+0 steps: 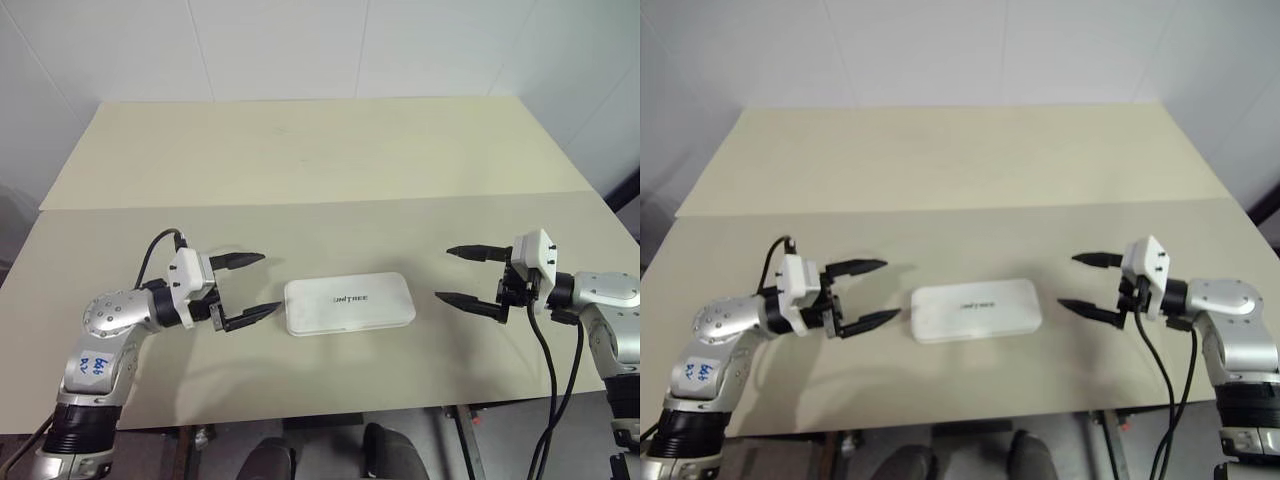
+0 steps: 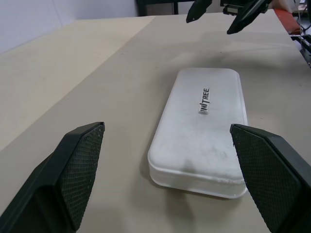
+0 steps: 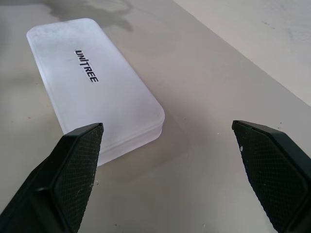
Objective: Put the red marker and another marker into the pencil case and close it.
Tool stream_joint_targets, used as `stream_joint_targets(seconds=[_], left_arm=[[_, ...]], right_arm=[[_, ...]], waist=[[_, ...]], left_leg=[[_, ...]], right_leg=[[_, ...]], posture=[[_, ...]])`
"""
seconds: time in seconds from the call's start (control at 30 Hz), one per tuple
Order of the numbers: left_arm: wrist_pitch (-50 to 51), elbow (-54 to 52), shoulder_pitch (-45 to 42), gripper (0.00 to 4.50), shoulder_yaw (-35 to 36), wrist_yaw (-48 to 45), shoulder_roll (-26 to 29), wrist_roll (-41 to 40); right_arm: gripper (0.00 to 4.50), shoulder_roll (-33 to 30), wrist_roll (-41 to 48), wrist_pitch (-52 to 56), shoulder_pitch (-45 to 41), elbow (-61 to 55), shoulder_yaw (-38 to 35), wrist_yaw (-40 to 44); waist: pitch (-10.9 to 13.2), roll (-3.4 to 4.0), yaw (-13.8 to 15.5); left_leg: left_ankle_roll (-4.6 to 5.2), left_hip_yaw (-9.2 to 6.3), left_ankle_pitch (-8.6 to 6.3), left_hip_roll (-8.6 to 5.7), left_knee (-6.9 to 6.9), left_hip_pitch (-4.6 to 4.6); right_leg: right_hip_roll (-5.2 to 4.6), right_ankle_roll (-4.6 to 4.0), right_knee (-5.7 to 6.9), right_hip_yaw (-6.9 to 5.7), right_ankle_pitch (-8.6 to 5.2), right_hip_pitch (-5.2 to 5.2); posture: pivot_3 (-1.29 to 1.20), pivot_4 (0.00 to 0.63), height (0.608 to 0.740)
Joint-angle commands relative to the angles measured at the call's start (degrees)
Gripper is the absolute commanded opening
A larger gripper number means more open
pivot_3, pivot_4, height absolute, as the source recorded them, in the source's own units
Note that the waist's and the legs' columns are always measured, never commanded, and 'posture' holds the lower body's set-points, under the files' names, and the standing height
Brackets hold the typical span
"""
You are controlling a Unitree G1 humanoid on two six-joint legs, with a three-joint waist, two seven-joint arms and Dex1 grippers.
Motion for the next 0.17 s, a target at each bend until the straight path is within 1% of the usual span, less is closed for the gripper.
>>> stream_joint_targets(seconds=[0.03,0.17], left_arm=[[-0.74,-1.27,1.48,4.43,1.8,0.69,0.93,-0.52],[-0.48,-1.61,1.62,4.43,1.96,1.24,1.02,-0.65]], right_arm=[[4.5,-1.52,0.73,0.13,0.44,-3.04,-1.51,0.53],[4.5,-1.03,0.4,0.02,0.0,-3.14,-0.95,0.35]], waist=[[0.0,0.0,0.01],[0.0,0.0,0.04]], left_leg=[[0.0,-0.01,0.0,0.0,-0.01,0.01],[0.0,-0.02,0.0,0.0,-0.06,0.0]], right_leg=[[0.0,0.0,0.0,0.0,0.0,0.0],[0.0,0.0,-0.01,0.0,0.0,-0.01]], posture=[[0.0,0.15,0.74],[0.0,0.15,0.74]])
